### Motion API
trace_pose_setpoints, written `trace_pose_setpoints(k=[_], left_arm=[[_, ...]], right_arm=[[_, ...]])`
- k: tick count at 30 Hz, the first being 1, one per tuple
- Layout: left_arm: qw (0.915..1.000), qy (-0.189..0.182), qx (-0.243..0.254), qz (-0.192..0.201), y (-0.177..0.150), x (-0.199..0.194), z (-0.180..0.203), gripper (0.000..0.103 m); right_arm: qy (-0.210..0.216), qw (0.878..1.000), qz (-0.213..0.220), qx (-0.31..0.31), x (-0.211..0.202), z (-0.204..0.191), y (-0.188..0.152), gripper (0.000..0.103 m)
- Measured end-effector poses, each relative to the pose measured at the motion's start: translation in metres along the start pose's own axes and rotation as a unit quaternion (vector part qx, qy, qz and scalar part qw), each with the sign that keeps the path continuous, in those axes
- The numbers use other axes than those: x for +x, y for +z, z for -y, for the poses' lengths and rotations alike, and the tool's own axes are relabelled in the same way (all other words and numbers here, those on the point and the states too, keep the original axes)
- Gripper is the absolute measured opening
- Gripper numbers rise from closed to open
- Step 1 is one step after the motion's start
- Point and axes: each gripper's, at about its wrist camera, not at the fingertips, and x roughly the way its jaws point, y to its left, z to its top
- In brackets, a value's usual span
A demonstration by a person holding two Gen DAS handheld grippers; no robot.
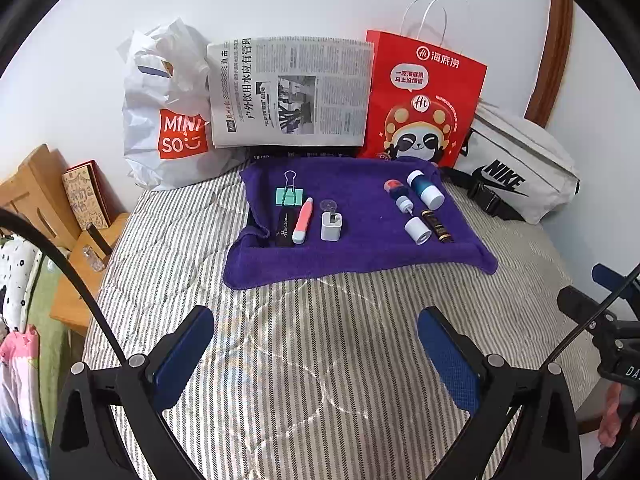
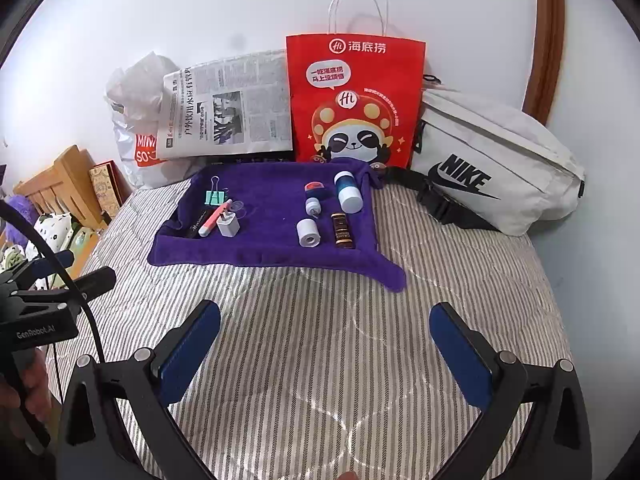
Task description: Organize rigid objects
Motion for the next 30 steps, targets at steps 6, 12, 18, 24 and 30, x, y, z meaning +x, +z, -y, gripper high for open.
trace_pose_setpoints(k=[6, 12, 18, 24, 30], left_arm=[[0.9999, 0.005, 0.010, 0.000, -0.0022, -0.0022, 0.0036, 0.103], [0.9999, 0.006, 0.010, 0.000, -0.0023, -0.0030, 0.0038, 0.103], [0.9999, 0.008, 0.010, 0.000, -0.0024, -0.0028, 0.0034, 0.103], [0.9999, 0.009, 0.014, -0.001, -0.0041, -0.0032, 0.0046, 0.103], [0.9998, 0.010, 0.015, 0.001, -0.0050, -0.0052, 0.0048, 0.103]], right_arm=[[-0.002, 1.000, -0.002, 0.008, -0.0024, 0.0037, -0.0020, 0.103], [-0.005, 1.000, -0.002, 0.012, -0.0043, 0.0061, -0.0030, 0.103], [-0.007, 1.000, -0.002, 0.015, -0.0051, 0.0086, -0.0036, 0.103], [-0.009, 1.000, -0.006, 0.013, -0.0040, 0.0088, -0.0043, 0.103], [-0.010, 1.000, -0.006, 0.013, -0.0048, 0.0085, -0.0051, 0.103]])
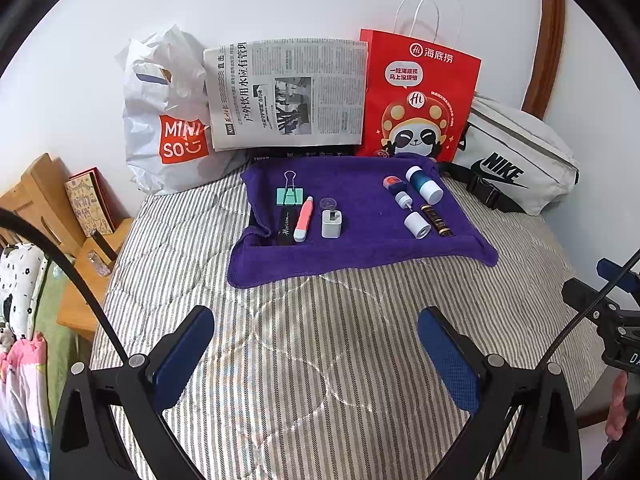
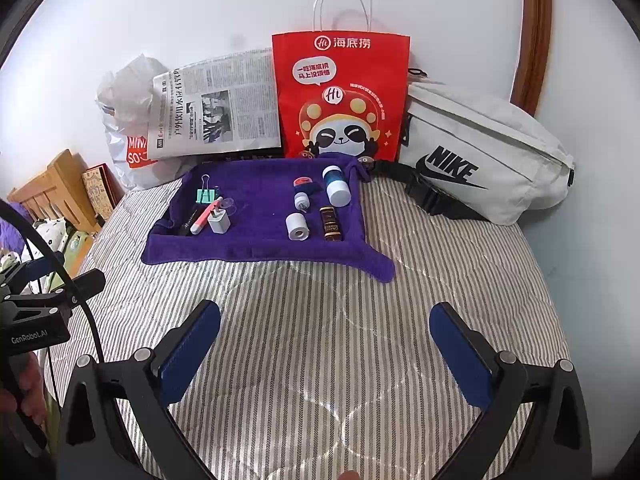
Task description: Organize rigid objects
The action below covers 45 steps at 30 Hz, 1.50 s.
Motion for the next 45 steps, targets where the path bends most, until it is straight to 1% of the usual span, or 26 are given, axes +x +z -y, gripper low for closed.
trace_pose_setpoints(k=[26, 35, 45], left_arm=[[1.0000, 0.000, 0.000, 0.004, 0.001, -0.006, -0.003, 0.103], [0.9999, 0.000, 0.010, 0.002, 0.000, -0.006, -0.002, 0.103], [1.0000, 0.000, 0.010, 0.002, 0.001, -0.007, -0.004, 0.103]], right_arm=[[-0.002, 1.000, 0.004, -0.003, -0.008, -0.004, 0.000, 0.103], [-0.005, 1.000, 0.004, -0.006, -0.009, -0.008, 0.000, 0.103], [-0.006, 1.000, 0.000, -0.007, -0.006, -0.010, -0.001, 0.103]])
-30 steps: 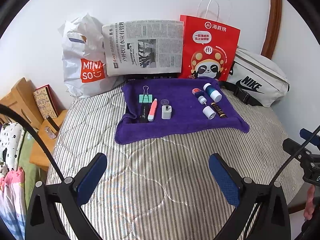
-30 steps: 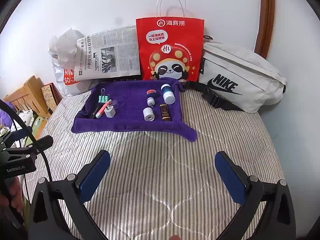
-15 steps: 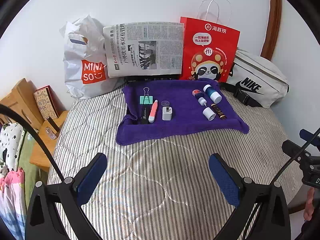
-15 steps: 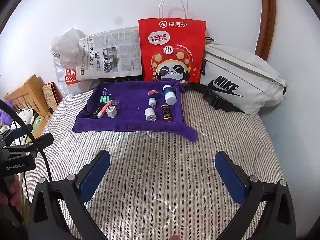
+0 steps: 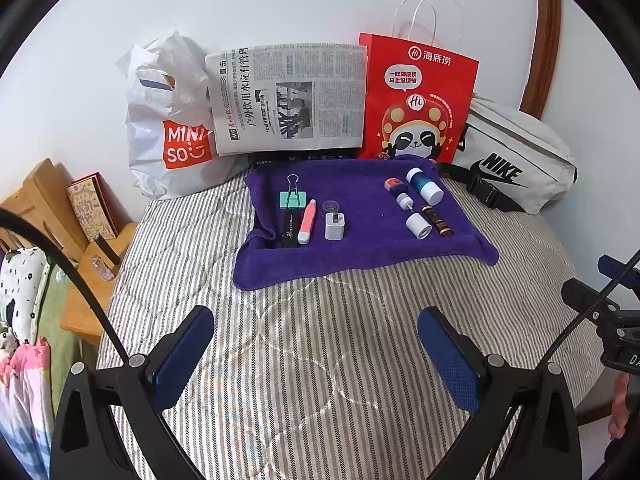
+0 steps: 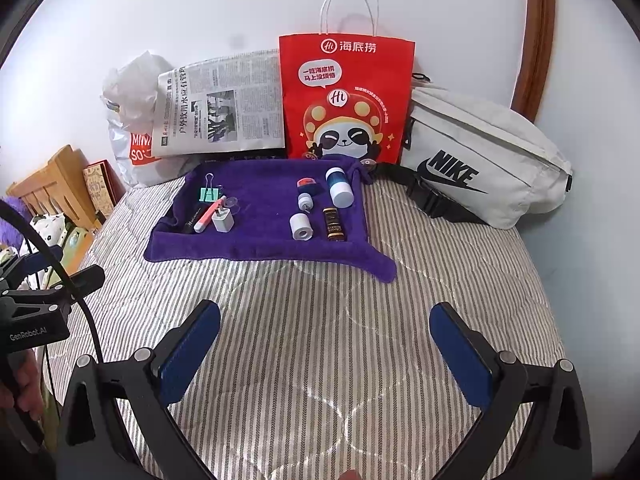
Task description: Organize rigid objects
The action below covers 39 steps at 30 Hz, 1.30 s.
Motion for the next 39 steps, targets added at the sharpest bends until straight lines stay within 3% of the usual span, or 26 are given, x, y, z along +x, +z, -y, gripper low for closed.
trace_pose_setpoints(k=[39], left_arm=[[1.0000, -0.001, 0.002, -0.001, 0.003, 0.000, -0.004, 0.103]], right_arm=[[-0.002, 1.000, 0.003, -0.010, -0.001, -0.011, 0.002, 0.103]])
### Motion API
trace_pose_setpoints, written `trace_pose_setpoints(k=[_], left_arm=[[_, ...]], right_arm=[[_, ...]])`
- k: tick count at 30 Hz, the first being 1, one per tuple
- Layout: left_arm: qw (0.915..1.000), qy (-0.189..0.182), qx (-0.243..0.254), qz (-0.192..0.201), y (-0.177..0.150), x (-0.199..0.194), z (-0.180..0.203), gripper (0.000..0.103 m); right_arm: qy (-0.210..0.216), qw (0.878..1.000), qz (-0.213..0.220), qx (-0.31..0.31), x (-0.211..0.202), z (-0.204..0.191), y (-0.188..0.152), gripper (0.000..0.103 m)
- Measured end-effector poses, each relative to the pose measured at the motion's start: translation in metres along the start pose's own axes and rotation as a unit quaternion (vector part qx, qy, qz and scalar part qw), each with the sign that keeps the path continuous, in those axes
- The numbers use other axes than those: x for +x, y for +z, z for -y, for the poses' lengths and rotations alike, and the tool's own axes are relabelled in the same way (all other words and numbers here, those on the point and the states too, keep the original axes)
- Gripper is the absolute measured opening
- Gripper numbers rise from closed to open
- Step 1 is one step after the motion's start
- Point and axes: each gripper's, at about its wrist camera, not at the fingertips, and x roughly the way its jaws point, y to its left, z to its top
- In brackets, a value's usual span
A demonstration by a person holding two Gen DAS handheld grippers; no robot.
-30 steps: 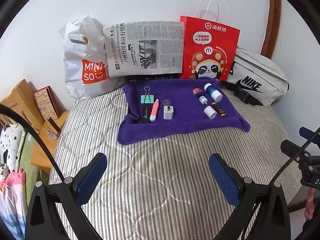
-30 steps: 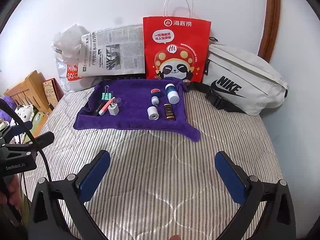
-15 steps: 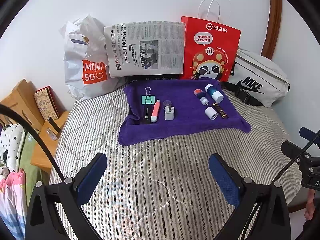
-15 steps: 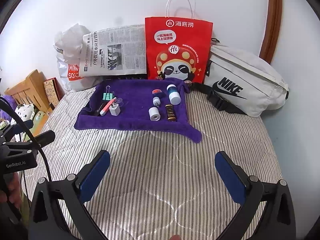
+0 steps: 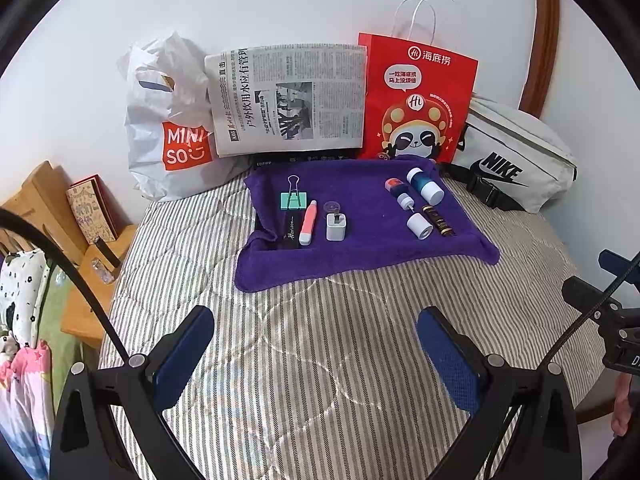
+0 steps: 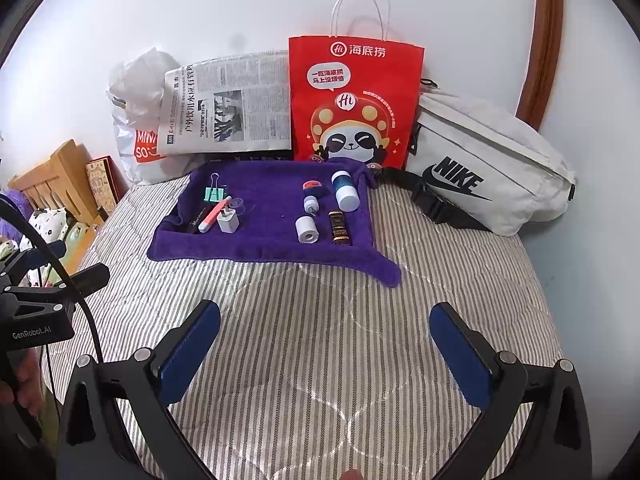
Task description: Organize rigid objects
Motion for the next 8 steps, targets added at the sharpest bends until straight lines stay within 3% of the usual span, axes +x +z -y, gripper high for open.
trace_pose_setpoints(k=[8], left_arm=[[0.9999, -0.011, 0.005, 0.003, -0.0010, 0.0008, -0.0010, 0.103]], right_arm=[[-0.001, 1.000, -0.001, -0.001, 0.0006, 0.0013, 0.0001, 0.103]])
